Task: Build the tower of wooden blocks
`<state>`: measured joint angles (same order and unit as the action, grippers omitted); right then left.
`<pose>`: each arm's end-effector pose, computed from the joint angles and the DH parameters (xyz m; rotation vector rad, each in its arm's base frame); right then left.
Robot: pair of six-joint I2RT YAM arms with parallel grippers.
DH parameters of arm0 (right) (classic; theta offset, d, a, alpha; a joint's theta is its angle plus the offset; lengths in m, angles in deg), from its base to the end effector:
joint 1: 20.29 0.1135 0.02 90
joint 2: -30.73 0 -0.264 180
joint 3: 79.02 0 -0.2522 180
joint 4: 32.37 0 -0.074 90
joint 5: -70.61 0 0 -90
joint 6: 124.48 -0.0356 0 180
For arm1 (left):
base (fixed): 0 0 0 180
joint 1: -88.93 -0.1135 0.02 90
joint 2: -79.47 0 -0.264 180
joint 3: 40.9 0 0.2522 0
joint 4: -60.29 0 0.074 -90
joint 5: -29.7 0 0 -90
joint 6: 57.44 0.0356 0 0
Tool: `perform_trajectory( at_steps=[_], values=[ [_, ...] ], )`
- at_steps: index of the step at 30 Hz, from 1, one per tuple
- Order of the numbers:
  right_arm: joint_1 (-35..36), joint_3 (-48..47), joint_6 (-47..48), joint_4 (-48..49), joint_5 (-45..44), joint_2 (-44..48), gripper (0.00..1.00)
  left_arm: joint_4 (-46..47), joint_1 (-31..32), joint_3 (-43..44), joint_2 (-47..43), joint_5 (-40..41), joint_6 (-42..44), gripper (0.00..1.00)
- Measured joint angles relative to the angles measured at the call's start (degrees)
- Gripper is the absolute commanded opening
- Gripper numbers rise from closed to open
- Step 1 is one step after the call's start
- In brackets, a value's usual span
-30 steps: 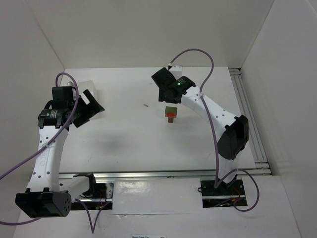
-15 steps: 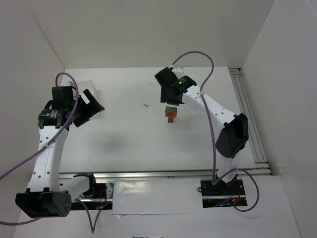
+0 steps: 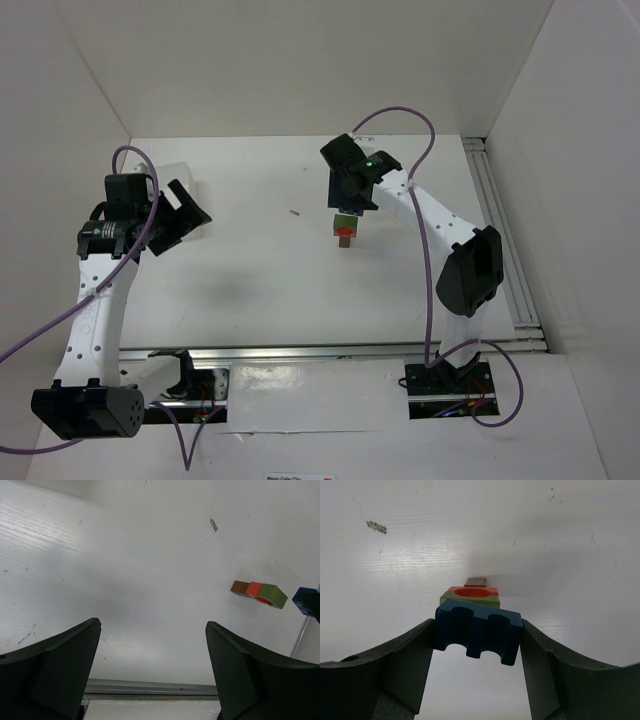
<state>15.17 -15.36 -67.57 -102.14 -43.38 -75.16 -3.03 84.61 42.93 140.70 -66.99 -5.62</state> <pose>0.3298 0.2172 0.3215 0.0929 2.4737 -0.0521 0.2084 0.0116 0.3705 -0.7809 2.1793 -0.4385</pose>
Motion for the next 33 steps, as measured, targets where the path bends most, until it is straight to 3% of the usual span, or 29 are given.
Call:
perform_trajectory(
  at_steps=[33],
  values=[
    [-0.3,1.1,0.2,0.9,4.3,-1.1,0.71,0.3,0.0,-1.0,0.0,-0.6,0.0,0.99]
  ],
)
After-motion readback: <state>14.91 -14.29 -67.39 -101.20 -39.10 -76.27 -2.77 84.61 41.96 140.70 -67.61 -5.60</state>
